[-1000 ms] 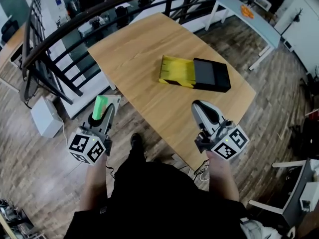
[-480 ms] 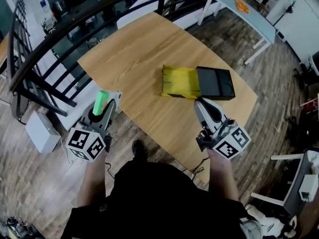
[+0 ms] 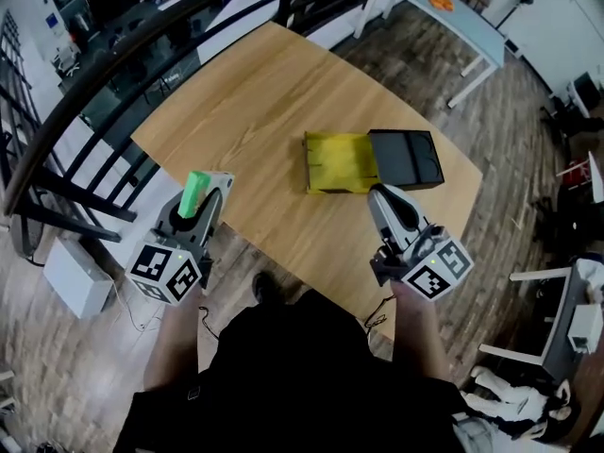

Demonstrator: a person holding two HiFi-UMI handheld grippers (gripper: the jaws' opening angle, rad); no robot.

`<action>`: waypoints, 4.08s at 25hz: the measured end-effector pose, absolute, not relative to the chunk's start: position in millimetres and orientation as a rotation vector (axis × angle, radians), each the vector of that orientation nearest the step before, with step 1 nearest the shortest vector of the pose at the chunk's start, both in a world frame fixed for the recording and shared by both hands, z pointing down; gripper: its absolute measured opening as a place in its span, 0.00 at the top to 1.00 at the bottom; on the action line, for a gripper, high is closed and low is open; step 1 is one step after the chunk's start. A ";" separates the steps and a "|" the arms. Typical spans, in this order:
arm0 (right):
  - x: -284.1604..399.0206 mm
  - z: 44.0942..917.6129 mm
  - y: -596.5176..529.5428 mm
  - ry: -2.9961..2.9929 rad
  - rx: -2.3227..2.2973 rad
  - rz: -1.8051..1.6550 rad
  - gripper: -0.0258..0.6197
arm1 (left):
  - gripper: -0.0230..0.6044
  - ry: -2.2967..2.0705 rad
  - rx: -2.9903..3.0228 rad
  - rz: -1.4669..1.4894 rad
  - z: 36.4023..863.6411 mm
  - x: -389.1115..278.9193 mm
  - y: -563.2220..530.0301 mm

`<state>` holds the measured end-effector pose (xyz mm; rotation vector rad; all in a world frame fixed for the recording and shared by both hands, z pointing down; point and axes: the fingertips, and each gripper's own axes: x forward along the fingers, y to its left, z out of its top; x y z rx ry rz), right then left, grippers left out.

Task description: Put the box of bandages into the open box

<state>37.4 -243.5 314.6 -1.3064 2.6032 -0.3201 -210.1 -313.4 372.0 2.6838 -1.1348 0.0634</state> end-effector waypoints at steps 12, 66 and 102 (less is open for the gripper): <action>93.1 331.6 -264.4 2.528 -1.395 -0.394 0.90 | 0.82 -0.966 2.699 0.132 388.2 -130.8 -351.6; 250.6 463.4 -283.1 2.221 -1.587 -0.746 0.90 | 0.81 -0.188 2.497 0.900 632.4 164.3 -389.1; 199.7 400.9 -275.0 2.367 -1.528 -0.582 0.90 | 0.62 -0.617 2.773 0.721 516.9 74.2 -420.3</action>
